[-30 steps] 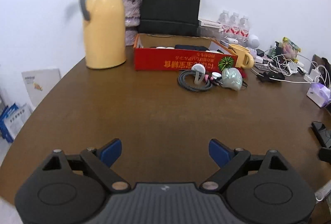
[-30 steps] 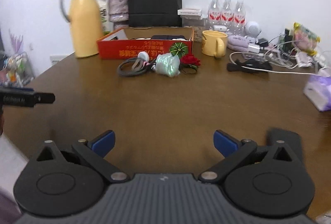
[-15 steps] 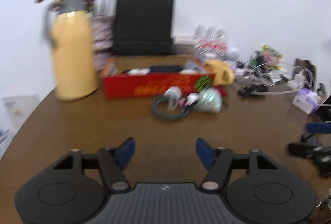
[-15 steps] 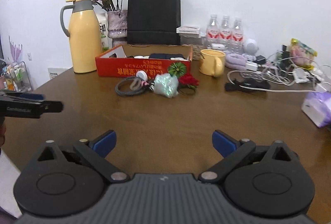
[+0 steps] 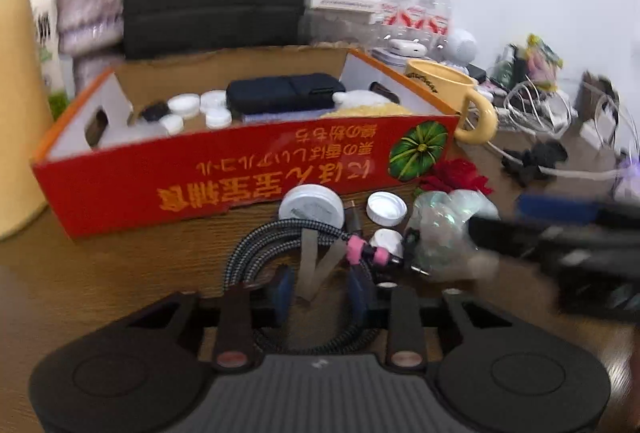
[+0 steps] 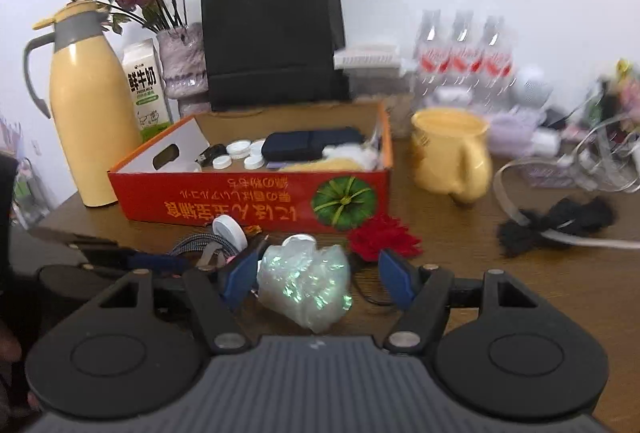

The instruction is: Organize objects

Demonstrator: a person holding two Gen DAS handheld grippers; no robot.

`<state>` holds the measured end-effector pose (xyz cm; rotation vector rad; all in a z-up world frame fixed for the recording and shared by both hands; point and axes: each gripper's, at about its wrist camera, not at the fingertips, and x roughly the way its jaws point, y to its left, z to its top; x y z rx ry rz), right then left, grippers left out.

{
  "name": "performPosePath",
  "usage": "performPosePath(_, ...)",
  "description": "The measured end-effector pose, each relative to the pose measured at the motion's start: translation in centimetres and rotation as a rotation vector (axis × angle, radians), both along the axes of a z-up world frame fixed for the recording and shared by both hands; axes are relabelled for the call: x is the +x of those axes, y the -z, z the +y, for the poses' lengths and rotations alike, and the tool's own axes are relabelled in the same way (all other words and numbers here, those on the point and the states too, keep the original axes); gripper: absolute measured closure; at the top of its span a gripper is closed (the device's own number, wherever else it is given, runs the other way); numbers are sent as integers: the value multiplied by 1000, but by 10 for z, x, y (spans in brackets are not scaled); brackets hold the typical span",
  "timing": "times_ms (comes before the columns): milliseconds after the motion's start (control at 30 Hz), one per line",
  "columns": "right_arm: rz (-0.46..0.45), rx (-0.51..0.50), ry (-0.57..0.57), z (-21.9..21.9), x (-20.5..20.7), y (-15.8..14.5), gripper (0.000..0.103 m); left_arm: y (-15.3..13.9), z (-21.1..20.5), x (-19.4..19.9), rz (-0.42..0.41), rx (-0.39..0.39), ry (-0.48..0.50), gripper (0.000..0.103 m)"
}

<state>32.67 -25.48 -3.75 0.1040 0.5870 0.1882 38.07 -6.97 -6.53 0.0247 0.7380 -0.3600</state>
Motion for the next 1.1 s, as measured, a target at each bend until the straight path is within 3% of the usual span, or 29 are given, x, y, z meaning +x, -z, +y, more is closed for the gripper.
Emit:
performPosePath(33, 9, 17, 2, 0, 5, 8, 50, 1, 1, -1, 1, -11, -10, 93)
performPosePath(67, 25, 44, -2, -1, 9, 15, 63, 1, 3, 0, 11, -26, -12, 98)
performPosePath(233, -4, 74, 34, -7, 0, 16, 69, 1, 8, -7, -25, -27, -17, 99)
performPosePath(333, -15, 66, 59, -12, -5, 14, 72, -14, 18, -22, -64, -63, -19, 99)
performPosePath(467, -28, 66, 67, -16, -28, 7, 77, -45, 39, -71, -101, -174, -67, 99)
performPosePath(500, -49, 54, 58, -15, -42, 1, 83, -51, 44, -89, -105, -192, -78, 99)
performPosePath(600, -73, 87, 24, -11, -93, -16, 83, -60, 58, -132, -91, -238, -87, 99)
performPosePath(800, -69, 70, -36, 3, -179, -29, 86, -69, 77, -197, -93, -219, -91, 99)
performPosePath(1100, -109, 46, -11, 8, -220, -44, 86, -78, 90, -236, -119, -254, -104, 99)
